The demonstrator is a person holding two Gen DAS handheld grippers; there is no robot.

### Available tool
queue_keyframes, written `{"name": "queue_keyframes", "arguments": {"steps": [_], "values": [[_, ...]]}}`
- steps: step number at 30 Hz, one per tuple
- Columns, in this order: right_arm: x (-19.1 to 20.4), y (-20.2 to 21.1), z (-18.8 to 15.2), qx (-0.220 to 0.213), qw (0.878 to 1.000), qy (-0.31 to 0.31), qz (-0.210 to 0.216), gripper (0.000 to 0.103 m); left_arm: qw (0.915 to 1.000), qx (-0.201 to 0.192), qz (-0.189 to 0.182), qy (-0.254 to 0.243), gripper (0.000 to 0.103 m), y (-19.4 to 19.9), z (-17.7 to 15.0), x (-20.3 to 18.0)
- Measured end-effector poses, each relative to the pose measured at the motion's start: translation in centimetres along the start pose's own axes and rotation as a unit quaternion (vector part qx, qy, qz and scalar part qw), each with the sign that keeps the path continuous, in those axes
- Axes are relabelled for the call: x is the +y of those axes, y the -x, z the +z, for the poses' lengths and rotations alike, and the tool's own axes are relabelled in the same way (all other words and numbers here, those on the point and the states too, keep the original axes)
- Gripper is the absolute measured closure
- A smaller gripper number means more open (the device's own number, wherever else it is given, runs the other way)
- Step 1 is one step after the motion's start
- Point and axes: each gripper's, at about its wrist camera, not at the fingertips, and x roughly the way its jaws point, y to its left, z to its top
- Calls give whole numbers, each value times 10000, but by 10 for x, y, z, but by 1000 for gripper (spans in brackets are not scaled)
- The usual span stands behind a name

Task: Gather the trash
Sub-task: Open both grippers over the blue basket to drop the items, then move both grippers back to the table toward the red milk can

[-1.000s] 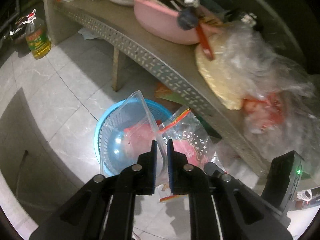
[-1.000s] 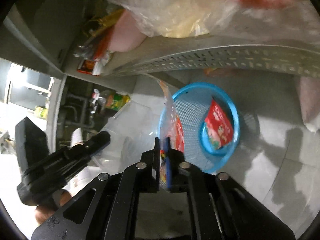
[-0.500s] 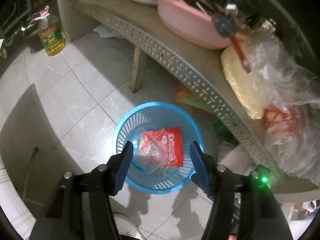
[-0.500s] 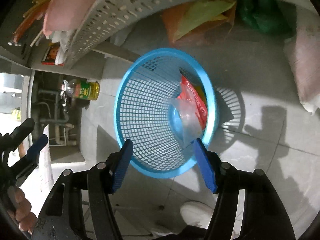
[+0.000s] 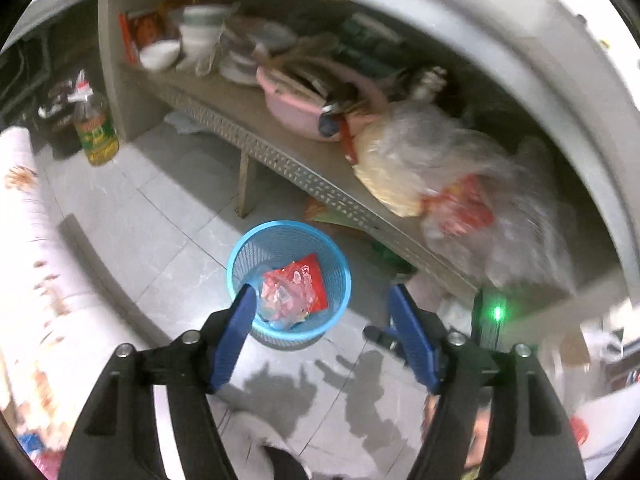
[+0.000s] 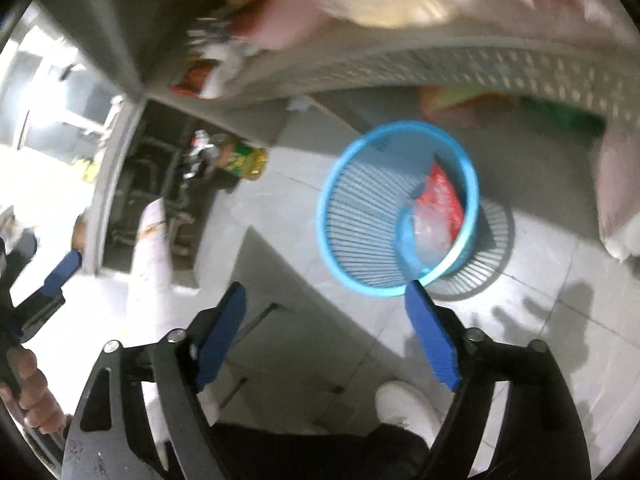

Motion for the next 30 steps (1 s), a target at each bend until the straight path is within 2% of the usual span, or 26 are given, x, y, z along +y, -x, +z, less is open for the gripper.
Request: {"name": "queue_keyframes", "arguments": {"steps": [3, 7, 11, 14, 18, 23, 30], "values": [[20, 22, -5, -39, 9995, 289, 144, 19, 9997, -249, -11, -74, 31, 51, -34, 3], [51, 40, -12, 44, 9974, 676, 254, 19, 9983, -582, 19, 86, 29, 111, -81, 23], [78, 47, -22, 149, 9937, 1046, 378, 19, 9938, -1042, 299, 257, 27, 164, -134, 44], [99, 48, -30, 233, 9901, 1270, 550, 18, 9875, -1318, 759, 425, 26, 194, -177, 59], [131, 41, -43, 457, 9832, 1584, 784, 16, 9803, -1476, 1127, 672, 26, 212, -219, 75], [170, 20, -65, 879, 9723, 1933, 976, 16, 9713, -1665, 1420, 936, 26, 224, -253, 93], [219, -14, -102, 1545, 9545, 2256, 1187, 16, 9624, -1903, 1766, 794, 26, 216, -267, 103]]}}
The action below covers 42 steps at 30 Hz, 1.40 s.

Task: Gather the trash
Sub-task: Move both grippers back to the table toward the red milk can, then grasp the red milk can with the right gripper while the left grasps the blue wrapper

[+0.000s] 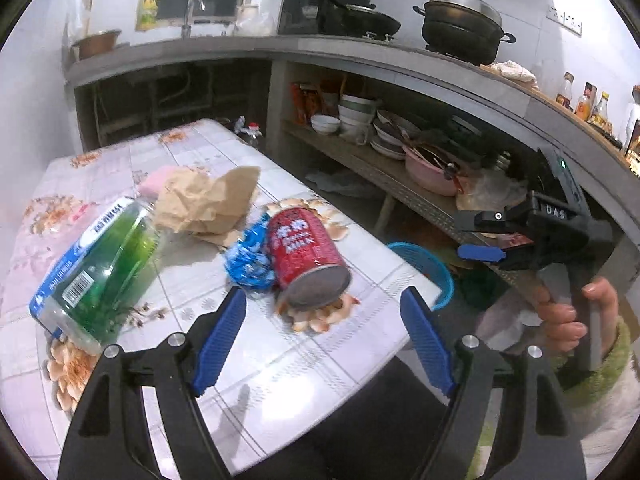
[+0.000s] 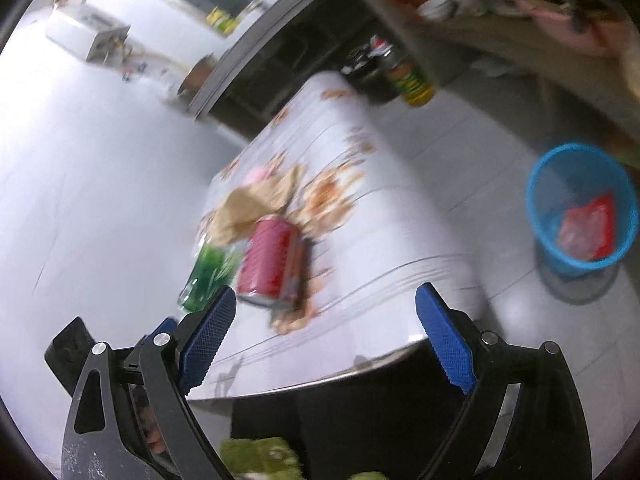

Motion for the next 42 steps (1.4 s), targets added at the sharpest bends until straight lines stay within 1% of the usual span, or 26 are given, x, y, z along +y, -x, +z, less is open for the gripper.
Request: {"name": "queue_keyframes", "arguments": {"steps": [3, 5, 9, 13, 16, 18, 19, 21, 23, 24, 26, 27, 29, 31, 33, 35, 36, 38, 40, 42], "values": [[18, -20, 5, 215, 9997, 115, 65, 16, 9986, -153, 446, -243, 26, -10, -2, 4], [27, -34, 11, 333, 9994, 126, 47, 16, 9970, -170, 672, -335, 32, -17, -3, 10], [42, -65, 23, 603, 9981, 130, -21, 16, 9963, -124, 808, -282, 44, -33, -4, 25], [52, -97, 30, 942, 9953, 152, -158, 16, 9967, -44, 804, -61, 53, -46, -1, 38], [55, -118, 40, 1100, 9935, 172, -245, 16, 9978, -16, 660, 68, 53, -53, 3, 45], [55, -130, 45, 1251, 9918, 132, -230, 16, 9985, 105, 535, 61, 53, -60, 6, 48], [55, -136, 48, 1354, 9903, 156, -273, 16, 9984, 159, 531, 69, 53, -65, 7, 50], [51, -144, 51, 1486, 9883, 138, -312, 20, 9986, 233, 471, 97, 53, -71, 6, 52], [50, -149, 52, 1616, 9859, 237, -353, 26, 9987, 259, 423, 116, 53, -74, 7, 53], [50, -149, 51, 1631, 9855, 293, -369, 28, 9988, 262, 395, 115, 53, -75, 7, 53], [51, -149, 49, 1670, 9849, 349, -298, 38, 9990, 241, 366, 103, 53, -77, 7, 53], [52, -148, 49, 1663, 9850, 365, -288, 39, 9991, 229, 356, 100, 53, -77, 7, 53], [55, -141, 46, 1532, 9861, 518, -395, 39, 9991, 234, 335, 112, 53, -78, 9, 54], [60, -131, 42, 1344, 9876, 697, -409, 39, 9992, 230, 291, 124, 53, -78, 9, 54], [68, -118, 36, 1025, 9893, 944, -441, 39, 9993, 227, 277, 124, 53, -78, 10, 54], [76, -102, 27, 638, 9880, 1282, -574, 39, 9994, 212, 239, 148, 53, -77, 11, 54], [79, -96, 24, 461, 9858, 1466, -671, 39, 9994, 210, 224, 164, 53, -78, 12, 54], [87, -84, 12, 103, 9776, 1877, -949, 39, 9994, 239, 174, 182, 53, -80, 14, 56], [90, -77, 5, -67, 9707, 2132, -1110, 39, 9992, 318, 148, 179, 53, -83, 14, 55], [94, -70, -7, -290, 9583, 2478, -1396, 39, 9988, 415, 145, 194, 53, -90, 15, 55]]}}
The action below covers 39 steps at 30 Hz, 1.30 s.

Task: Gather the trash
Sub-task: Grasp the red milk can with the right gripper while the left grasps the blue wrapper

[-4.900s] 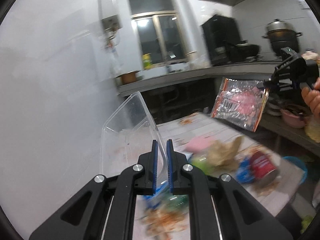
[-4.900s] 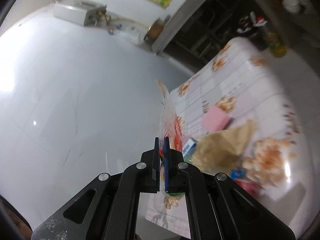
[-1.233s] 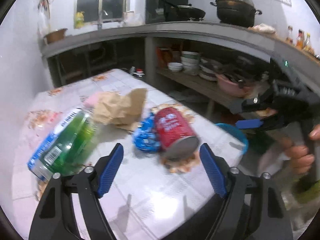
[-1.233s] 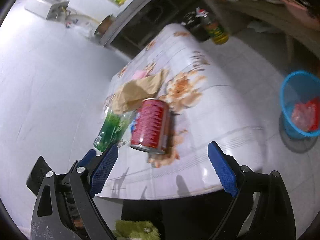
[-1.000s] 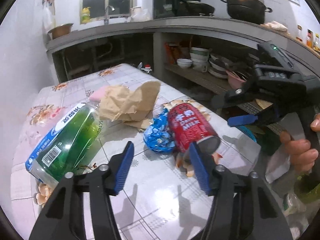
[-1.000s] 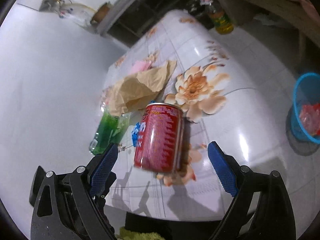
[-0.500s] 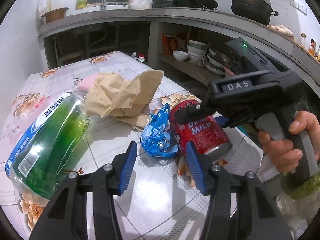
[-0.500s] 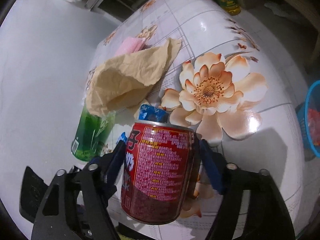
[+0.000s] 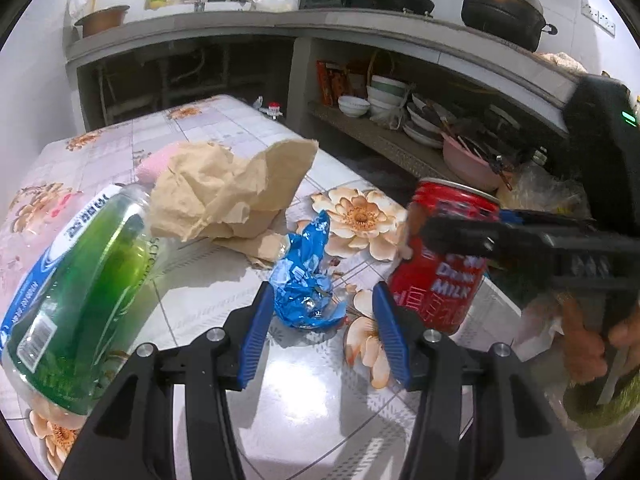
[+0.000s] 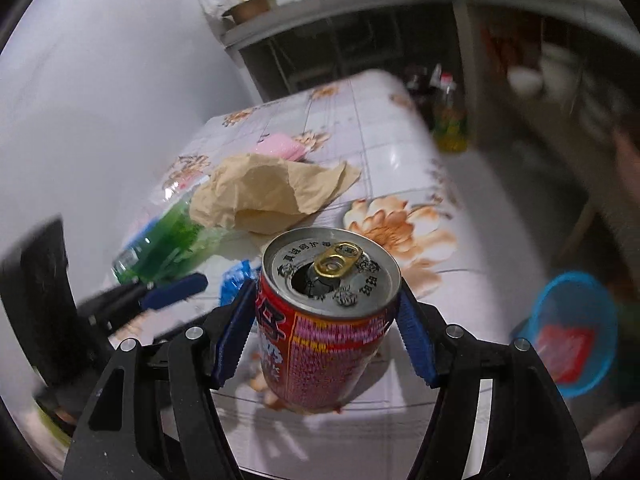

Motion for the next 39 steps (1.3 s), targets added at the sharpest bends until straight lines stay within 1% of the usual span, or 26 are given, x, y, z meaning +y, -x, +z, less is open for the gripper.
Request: {"name": "queue_keyframes", "arguments": {"steps": [1, 3, 8, 9, 12, 13, 16, 17, 20, 23, 26, 30, 39], "values": [[3, 3, -4, -70, 9997, 164, -146, 39, 10000, 40, 13, 8, 53, -3, 0, 0], [4, 5, -11, -149, 9989, 346, -280, 39, 9999, 108, 69, -25, 53, -8, 2, -2], [12, 10, -23, -264, 9962, 706, -426, 39, 9986, 249, 362, -307, 53, -27, 6, -8], [15, 10, -24, -273, 9960, 730, -438, 39, 9981, 302, 436, -329, 53, -32, 6, -8], [14, 12, -27, -287, 9962, 712, -413, 40, 9976, 427, 475, -269, 53, -42, 5, -6], [13, 12, -27, -292, 9964, 690, -395, 40, 9975, 443, 495, -236, 54, -44, 5, -5], [12, 14, -28, -322, 9968, 643, -361, 40, 9974, 449, 520, -209, 63, -46, 3, -3], [11, 14, -28, -330, 9968, 635, -349, 40, 9975, 444, 520, -197, 66, -46, 2, -2], [10, 14, -29, -340, 9971, 604, -324, 40, 9975, 417, 537, -199, 70, -44, 1, -3], [10, 15, -30, -341, 9973, 572, -323, 40, 9975, 376, 571, -194, 73, -37, -3, -3], [11, 16, -32, -326, 9974, 554, -311, 40, 9980, 329, 522, -157, 74, -23, -9, -8], [9, 14, -33, -220, 9985, 456, -195, 38, 9982, 318, 476, -195, 74, -10, -18, -16], [9, 12, -32, -189, 9990, 360, -172, 36, 9984, 288, 469, -154, 75, 1, -28, -18]]}}
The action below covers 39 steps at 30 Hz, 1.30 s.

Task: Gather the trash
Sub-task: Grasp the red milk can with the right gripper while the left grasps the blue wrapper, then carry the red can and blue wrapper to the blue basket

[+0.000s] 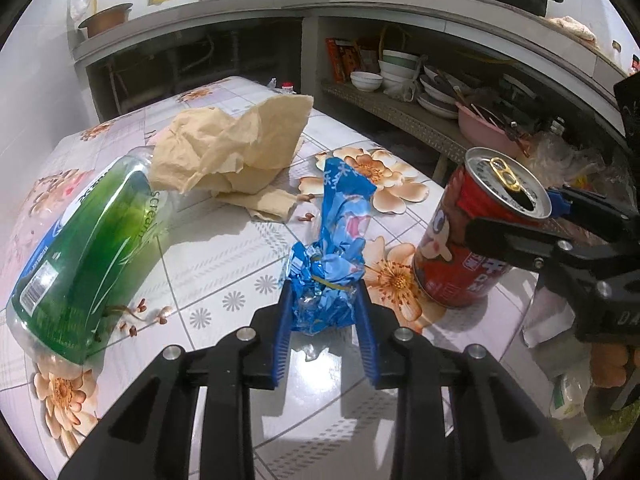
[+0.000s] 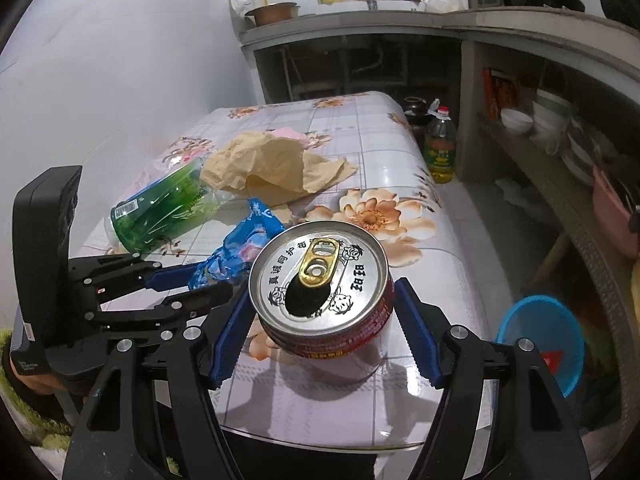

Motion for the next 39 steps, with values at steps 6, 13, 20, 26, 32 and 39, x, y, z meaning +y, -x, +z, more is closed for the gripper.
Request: {"name": "queue_keyframes", "arguments": {"steps": [6, 13, 20, 26, 32, 39], "values": [[0, 3, -1, -27, 9999, -92, -69, 39, 10000, -49, -37, 49, 75, 3, 0, 2], [-3, 10, -2, -105, 9997, -219, -6, 39, 9997, -219, -106, 62, 75, 18, 3, 2], [-16, 19, -2, -236, 9986, -464, 78, 40, 9993, -317, -208, 45, 75, 25, 11, -4], [-35, 30, -4, -384, 9958, -821, 160, 40, 9986, -370, -366, -39, 75, 26, 23, -17], [-66, 53, -11, -640, 9898, -1271, 23, 40, 9966, -388, -684, -246, 75, 16, 51, -49], [-150, 106, -39, -1168, 9606, -2382, -827, 40, 9875, -50, -1523, -413, 75, -16, 95, -106]]}}
